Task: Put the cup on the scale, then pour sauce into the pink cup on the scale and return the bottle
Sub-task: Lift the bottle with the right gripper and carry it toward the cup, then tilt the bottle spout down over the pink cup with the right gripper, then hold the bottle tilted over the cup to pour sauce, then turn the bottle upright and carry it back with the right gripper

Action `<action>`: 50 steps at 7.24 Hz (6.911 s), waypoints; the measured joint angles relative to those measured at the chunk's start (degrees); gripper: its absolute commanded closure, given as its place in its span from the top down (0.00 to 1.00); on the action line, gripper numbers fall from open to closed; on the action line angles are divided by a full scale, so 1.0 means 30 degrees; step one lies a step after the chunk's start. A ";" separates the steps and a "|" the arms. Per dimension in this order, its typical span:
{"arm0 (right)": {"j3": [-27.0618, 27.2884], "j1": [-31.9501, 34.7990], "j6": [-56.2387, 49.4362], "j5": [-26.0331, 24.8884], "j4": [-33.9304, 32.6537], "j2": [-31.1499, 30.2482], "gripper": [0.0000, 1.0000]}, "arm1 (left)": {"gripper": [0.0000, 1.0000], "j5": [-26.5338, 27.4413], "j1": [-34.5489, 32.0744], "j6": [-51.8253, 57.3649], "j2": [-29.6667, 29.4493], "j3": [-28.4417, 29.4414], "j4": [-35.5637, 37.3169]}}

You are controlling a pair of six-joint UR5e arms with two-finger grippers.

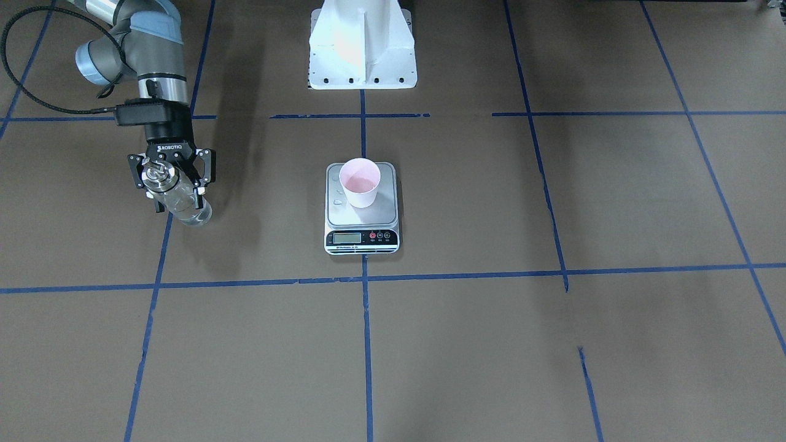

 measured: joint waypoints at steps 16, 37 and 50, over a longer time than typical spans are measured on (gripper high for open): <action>-0.0980 -0.1340 -1.3222 -0.6693 -1.4496 0.8493 0.00 | 1.00 0.0055 -0.1727 -0.0765 0.1302 -0.1093 0.0543; -0.3300 -0.2185 -2.4332 -1.2777 -1.4504 0.8993 0.00 | 1.00 0.0019 -0.1698 -0.0765 0.1274 -0.1131 0.0576; -0.0171 -0.2079 -1.5888 -0.6696 -0.6149 0.8197 0.00 | 1.00 -0.0033 -0.1676 -0.0765 0.1184 -0.1571 0.0420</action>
